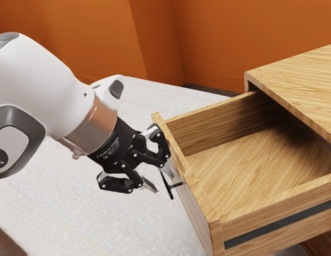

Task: Pull the drawer handle with one arm to open the drawer

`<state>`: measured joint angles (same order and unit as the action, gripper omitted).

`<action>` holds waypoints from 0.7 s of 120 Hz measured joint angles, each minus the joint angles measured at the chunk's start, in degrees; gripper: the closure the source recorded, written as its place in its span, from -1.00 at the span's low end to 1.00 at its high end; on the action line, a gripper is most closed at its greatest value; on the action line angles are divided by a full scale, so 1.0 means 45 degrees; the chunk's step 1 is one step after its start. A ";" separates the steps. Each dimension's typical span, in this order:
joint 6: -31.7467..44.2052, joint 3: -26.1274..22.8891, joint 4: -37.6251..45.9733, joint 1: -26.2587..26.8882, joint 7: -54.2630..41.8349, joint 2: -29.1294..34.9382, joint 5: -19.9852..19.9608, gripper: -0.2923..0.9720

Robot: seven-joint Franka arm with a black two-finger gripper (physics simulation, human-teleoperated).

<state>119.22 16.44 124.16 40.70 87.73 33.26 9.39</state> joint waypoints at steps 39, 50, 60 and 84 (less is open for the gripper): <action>0.0004 0.0130 0.0361 0.0196 0.0125 0.0515 0.0346 0.26; 0.0000 0.0168 0.0393 0.0251 0.0160 0.0588 0.0392 0.26; -0.0004 0.0184 0.0401 0.0230 0.0183 0.0603 0.0420 0.25; -0.0020 0.0191 0.0282 0.0217 0.0215 0.0613 0.0588 0.19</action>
<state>119.13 17.30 125.42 41.67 88.69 36.02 12.03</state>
